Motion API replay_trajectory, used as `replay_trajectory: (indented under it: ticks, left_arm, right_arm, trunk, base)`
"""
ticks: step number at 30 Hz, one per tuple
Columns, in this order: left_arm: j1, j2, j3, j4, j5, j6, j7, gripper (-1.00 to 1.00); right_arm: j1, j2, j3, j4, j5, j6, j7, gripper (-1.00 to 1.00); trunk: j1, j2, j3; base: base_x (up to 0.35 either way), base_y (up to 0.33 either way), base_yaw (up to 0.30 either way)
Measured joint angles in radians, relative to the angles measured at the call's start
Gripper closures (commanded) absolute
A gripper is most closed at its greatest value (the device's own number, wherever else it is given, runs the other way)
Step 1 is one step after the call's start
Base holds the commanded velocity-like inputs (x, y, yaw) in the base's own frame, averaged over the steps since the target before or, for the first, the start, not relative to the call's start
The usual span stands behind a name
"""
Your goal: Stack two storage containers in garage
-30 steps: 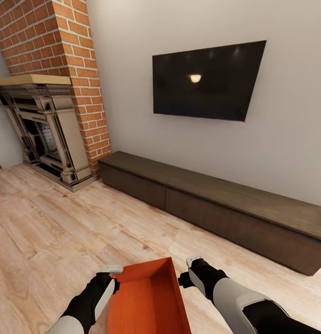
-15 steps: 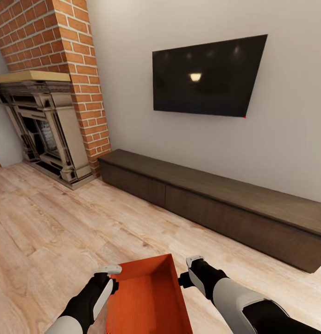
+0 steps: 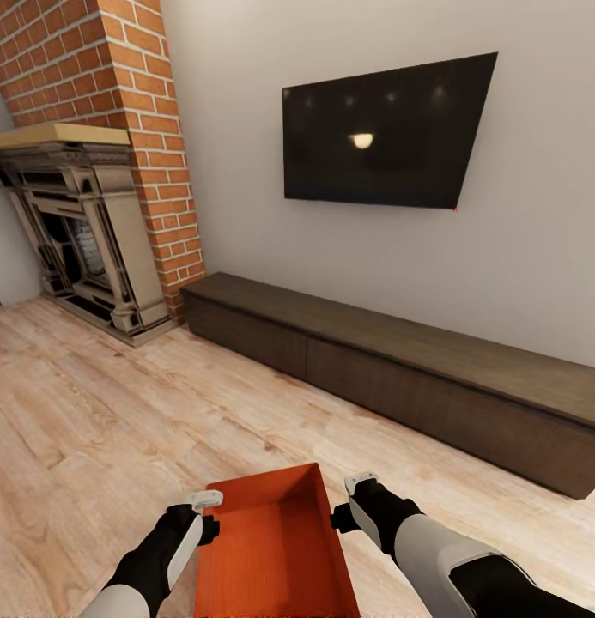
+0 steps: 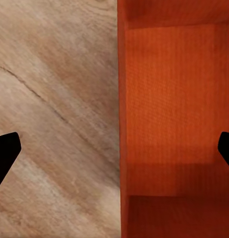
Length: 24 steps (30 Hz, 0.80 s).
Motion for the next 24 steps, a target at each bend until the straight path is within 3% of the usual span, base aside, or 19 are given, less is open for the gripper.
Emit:
replay_trajectory:
  ticks: [24]
  left_arm:
    - [0.0,0.006,0.001,-0.008,0.0,-0.001,-0.002,-1.0]
  right_arm:
    - [0.001,0.0,0.005,0.002,-0.001,-0.015,0.002,-1.0]
  trunk:
    - [0.092,-0.168,-0.075]
  base:
    - [0.0,0.0,0.0]
